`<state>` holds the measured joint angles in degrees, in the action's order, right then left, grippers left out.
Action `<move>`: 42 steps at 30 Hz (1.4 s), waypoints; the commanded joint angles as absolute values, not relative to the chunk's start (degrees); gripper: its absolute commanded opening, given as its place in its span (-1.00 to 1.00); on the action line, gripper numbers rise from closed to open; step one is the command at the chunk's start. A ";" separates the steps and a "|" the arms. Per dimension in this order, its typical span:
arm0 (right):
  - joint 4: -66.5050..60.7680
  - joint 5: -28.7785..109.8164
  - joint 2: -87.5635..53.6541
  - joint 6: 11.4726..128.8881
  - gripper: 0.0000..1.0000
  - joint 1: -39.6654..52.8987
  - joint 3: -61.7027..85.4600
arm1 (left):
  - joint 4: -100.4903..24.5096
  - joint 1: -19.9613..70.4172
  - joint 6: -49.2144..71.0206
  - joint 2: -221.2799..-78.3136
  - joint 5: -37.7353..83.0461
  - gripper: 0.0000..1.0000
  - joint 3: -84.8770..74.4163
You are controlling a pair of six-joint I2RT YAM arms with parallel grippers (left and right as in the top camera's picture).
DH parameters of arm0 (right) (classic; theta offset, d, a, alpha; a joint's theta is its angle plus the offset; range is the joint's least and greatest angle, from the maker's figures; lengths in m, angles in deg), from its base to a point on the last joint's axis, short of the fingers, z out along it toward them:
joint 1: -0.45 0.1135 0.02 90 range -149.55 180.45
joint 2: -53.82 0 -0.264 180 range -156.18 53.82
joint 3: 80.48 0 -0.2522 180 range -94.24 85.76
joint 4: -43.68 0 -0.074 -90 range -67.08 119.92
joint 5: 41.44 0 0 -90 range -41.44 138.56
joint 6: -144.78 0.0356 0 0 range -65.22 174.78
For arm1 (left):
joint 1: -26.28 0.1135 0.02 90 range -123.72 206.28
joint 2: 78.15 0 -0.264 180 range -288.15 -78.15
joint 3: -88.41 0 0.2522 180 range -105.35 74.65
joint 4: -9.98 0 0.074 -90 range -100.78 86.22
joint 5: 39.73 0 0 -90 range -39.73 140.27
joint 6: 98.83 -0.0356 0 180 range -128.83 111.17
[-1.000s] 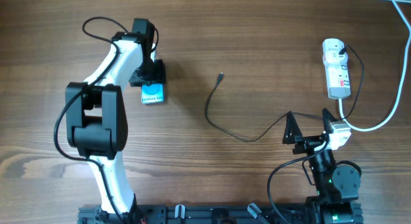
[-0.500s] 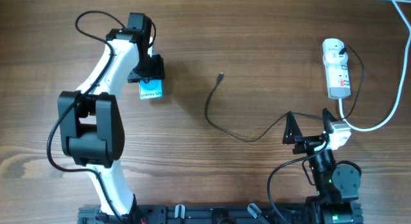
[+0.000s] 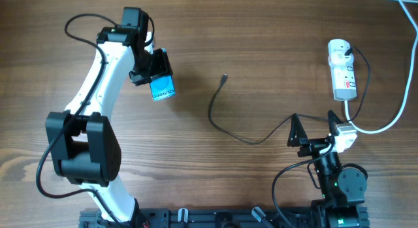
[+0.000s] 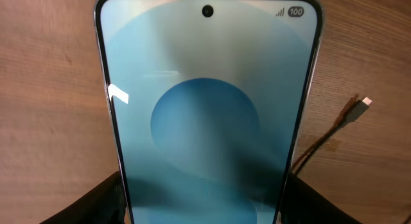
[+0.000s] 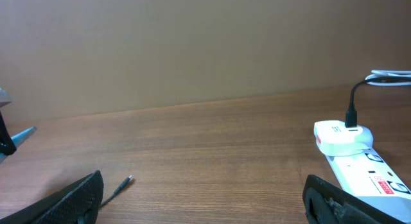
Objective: Plug charger to phone and switch on socket
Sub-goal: 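Lift the phone with the left gripper and tilt it upright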
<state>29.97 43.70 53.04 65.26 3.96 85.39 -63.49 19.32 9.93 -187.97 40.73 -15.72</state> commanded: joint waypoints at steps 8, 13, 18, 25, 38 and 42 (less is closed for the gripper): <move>30.10 44.31 53.39 65.44 0.99 4.20 85.46 | -65.10 19.64 27.55 -186.24 21.52 -0.92 -15.70; 30.08 44.31 53.39 65.42 0.99 4.20 85.46 | -66.07 19.64 32.64 -186.24 13.10 -0.92 -15.70; 30.10 44.31 53.39 65.42 0.99 4.20 85.46 | -68.69 19.64 42.50 -186.24 11.03 -0.92 -15.70; 30.10 44.31 53.39 65.42 0.99 4.20 85.46 | -69.21 19.64 44.38 -186.24 1.61 -0.92 -15.70; 30.10 44.31 53.39 65.42 0.99 4.20 85.46 | -69.45 19.71 47.76 -186.24 -15.51 -0.92 -15.68; 30.10 44.31 53.39 65.42 0.99 4.20 85.46 | -71.35 19.71 52.25 -186.24 -15.53 -0.92 -15.68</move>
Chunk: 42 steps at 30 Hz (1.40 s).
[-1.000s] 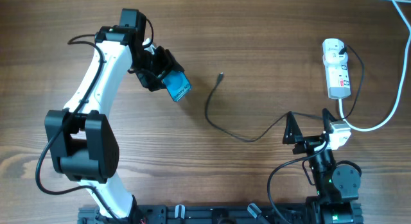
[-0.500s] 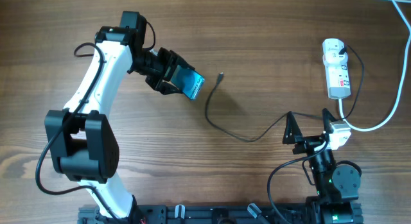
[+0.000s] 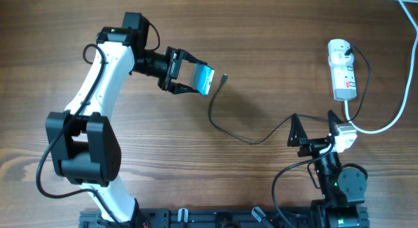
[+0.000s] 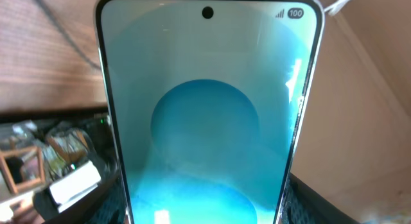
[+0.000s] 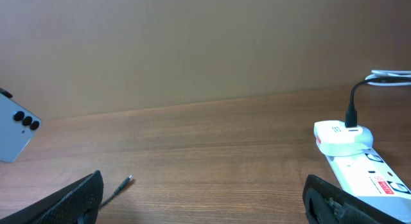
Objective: Plug charger to phone and switch on socket
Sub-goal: 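Lift the phone with the left gripper and tilt it upright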
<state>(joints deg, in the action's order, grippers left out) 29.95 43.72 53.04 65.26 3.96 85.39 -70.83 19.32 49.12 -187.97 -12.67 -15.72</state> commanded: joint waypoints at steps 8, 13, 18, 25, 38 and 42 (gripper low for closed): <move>30.10 44.31 53.39 65.44 0.99 4.20 85.46 | -72.43 19.71 52.51 -186.24 -16.77 -0.92 -15.68; 30.10 44.31 53.39 65.42 0.99 4.20 85.46 | -72.43 19.71 52.51 -186.24 -16.80 -0.92 -15.68; 30.10 44.31 53.39 65.44 0.99 4.20 85.46 | -72.43 19.69 52.51 -186.24 -16.77 -0.92 -15.68; 30.08 44.31 53.39 65.42 0.99 4.20 85.46 | -72.43 19.69 52.51 -186.24 -16.77 -0.92 -15.68; 30.08 44.31 53.39 65.42 0.99 4.20 85.46 | -72.43 19.69 52.51 -186.24 -16.75 -0.92 -15.68; 30.08 44.31 53.39 65.44 0.99 4.20 85.46 | -72.43 19.69 52.49 -186.24 -16.75 -0.92 -15.68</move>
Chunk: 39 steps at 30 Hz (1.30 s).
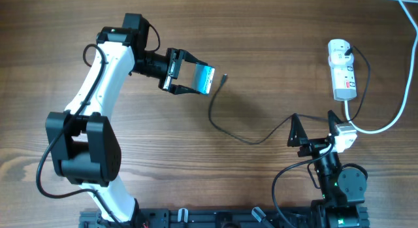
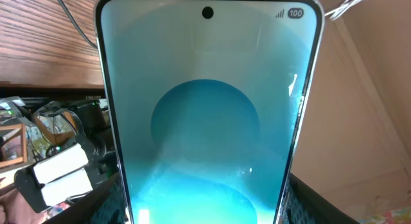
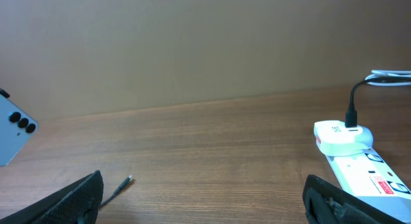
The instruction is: Plug charger to phone and switch on socket
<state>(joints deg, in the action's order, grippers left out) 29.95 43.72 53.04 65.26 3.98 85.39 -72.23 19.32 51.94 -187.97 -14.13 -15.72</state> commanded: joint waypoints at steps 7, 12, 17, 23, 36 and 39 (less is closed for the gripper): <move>30.08 44.38 53.39 65.31 0.99 4.20 85.46 | -72.43 19.69 52.46 -186.24 -16.73 -0.92 -15.68; 30.10 44.31 53.39 65.44 0.99 4.20 85.46 | -72.43 19.69 52.46 -186.24 -15.64 -0.92 -15.68; 30.10 44.29 53.39 65.52 1.00 4.20 85.46 | -72.43 19.69 52.49 -186.24 -13.91 -0.92 -15.68; 30.08 44.25 53.37 71.99 0.99 4.20 85.46 | -72.40 19.69 52.51 -186.24 -9.32 -0.92 -15.68; 31.41 32.75 39.56 79.29 0.99 4.20 85.44 | -72.43 19.62 52.46 -186.24 22.02 -0.92 -15.68; 32.83 27.50 35.86 80.67 0.99 4.20 84.67 | -72.40 19.25 52.49 -186.24 31.97 -0.92 -15.68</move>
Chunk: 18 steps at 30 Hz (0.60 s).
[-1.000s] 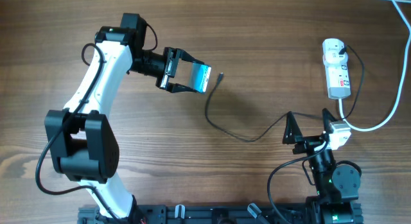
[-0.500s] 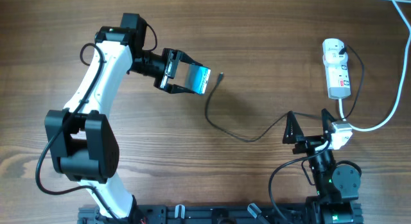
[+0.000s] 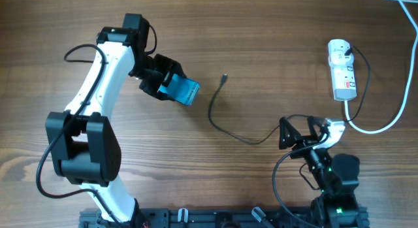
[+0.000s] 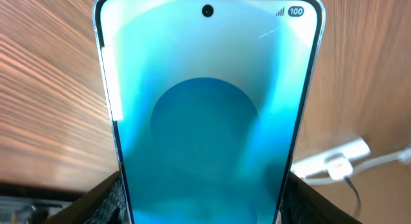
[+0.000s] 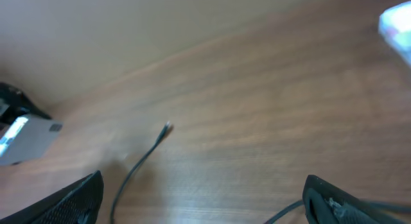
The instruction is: Plug charger to phone and switch on socket
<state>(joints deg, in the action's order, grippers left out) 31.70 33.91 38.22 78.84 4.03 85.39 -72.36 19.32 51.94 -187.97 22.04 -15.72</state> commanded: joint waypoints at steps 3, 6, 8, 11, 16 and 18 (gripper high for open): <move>32.90 25.71 32.98 80.74 0.99 4.20 82.18 | -72.40 18.07 52.49 -186.24 36.34 -0.92 -15.68; 32.97 23.35 27.36 82.16 1.00 4.20 77.94 | -71.86 16.32 52.51 -186.24 38.41 -0.92 -15.68; 32.94 20.57 22.22 82.14 1.00 4.20 74.12 | -71.05 15.53 52.53 -186.24 38.41 -0.92 -15.68; 32.94 13.67 12.24 81.92 1.00 4.20 67.49 | -70.44 15.14 53.19 -186.24 38.39 -0.92 -15.68; 39.30 1.36 -4.64 89.74 0.99 4.20 59.54 | -70.26 15.14 56.11 -186.24 38.35 -0.92 -15.68; 46.89 3.18 -10.12 107.60 0.99 4.20 59.56 | -70.50 15.12 58.63 -186.24 38.33 -0.92 -15.68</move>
<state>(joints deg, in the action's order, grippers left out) 41.95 5.89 -4.90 88.26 4.05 60.96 -70.22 15.34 54.41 -187.97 37.74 -15.66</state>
